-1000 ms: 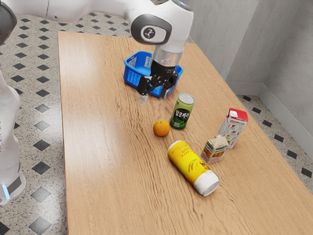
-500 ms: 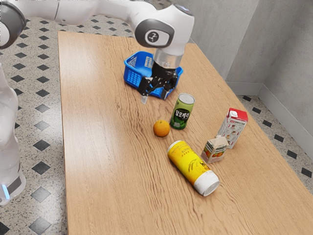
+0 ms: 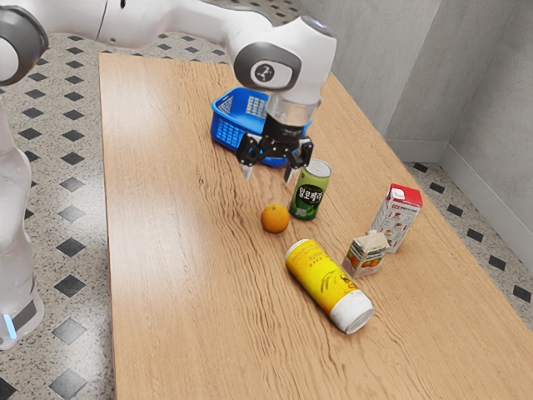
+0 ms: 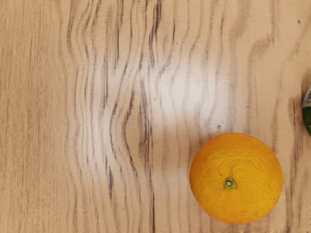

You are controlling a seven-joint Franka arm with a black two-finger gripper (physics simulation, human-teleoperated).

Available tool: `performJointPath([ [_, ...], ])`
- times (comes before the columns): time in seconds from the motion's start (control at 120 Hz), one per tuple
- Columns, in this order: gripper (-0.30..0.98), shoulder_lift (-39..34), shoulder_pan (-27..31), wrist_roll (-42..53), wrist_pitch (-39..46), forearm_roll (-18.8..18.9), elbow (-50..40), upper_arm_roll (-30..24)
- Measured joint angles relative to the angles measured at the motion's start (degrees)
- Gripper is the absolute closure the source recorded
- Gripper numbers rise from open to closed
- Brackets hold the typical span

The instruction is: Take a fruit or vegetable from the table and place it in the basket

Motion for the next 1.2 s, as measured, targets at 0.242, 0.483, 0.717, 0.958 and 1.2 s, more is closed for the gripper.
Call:
performJointPath([
  [0.242, 0.0, 0.17, 0.31, 11.01, 1.04, 1.5, -0.01, -0.01],
  [0.483, 0.0, 0.94, 0.83, 20.34, 4.38, 2.34, -1.49, -0.8],
  [0.717, 0.0, 2.47, 0.84, 26.38, 8.21, 2.42, -2.45, -2.13],
  [0.958, 0.0, 2.87, 2.99, 30.62, 9.9, 2.08, -3.55, -1.82],
  [1.2, 0.0, 0.92, 3.22, 33.38, 11.93, 2.09, -7.45, -2.24],
])
